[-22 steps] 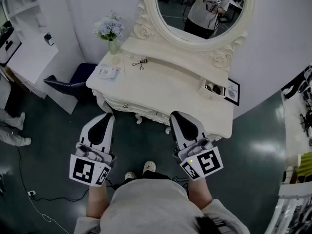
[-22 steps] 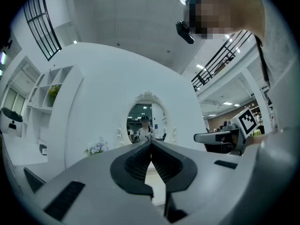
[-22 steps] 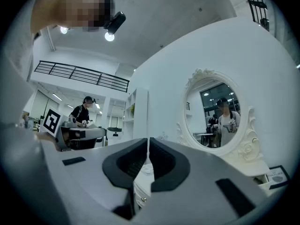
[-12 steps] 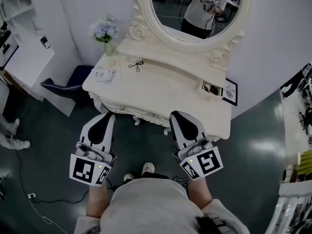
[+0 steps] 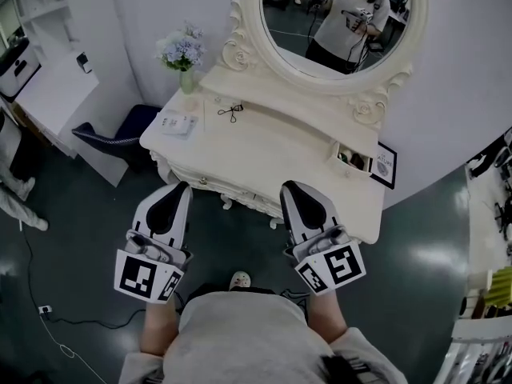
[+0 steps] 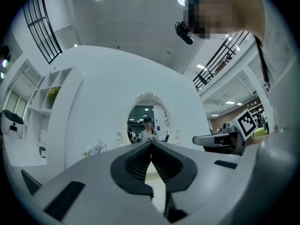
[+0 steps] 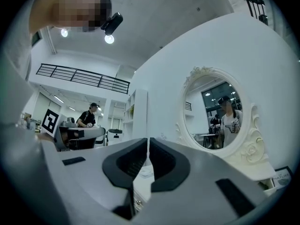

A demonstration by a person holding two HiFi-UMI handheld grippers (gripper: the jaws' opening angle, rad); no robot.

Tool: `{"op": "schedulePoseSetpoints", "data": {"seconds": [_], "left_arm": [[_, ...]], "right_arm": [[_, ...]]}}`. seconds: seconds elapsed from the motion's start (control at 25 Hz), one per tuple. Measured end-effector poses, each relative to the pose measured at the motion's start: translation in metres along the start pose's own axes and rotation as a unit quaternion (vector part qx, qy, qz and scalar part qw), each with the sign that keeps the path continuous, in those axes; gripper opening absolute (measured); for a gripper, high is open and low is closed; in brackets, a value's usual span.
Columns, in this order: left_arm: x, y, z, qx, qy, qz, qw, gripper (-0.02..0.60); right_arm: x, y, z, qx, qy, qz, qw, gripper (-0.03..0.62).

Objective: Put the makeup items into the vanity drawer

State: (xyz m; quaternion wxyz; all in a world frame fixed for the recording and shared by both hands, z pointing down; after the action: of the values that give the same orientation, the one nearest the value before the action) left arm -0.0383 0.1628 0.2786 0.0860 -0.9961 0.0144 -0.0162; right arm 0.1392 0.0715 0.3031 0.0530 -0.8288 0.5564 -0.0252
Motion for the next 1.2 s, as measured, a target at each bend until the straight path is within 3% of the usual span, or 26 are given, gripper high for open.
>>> {"op": "schedulePoseSetpoints", "data": {"seconds": [0.48, 1.2], "left_arm": [[-0.006, 0.009, -0.004, -0.002, 0.009, 0.020, 0.9998, 0.015], [-0.038, 0.097, -0.014, 0.002, 0.006, -0.030, 0.9995, 0.015]], "right_arm": [[0.009, 0.015, -0.009, 0.003, 0.014, 0.024, 1.000, 0.027], [0.060, 0.074, -0.011, 0.010, 0.015, -0.010, 1.000, 0.027]]}}
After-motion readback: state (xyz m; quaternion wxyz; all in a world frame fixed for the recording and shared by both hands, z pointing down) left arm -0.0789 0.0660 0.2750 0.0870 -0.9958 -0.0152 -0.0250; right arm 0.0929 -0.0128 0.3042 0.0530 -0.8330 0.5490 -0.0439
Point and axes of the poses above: the fingertips, and each gripper's own axes: y forward along the fingers, x to its right, z out of its top, the point moved 2 cm from there along -y, backward along the fingers, and after that the axes turned 8 degrees about z, right-handed, at the moved point
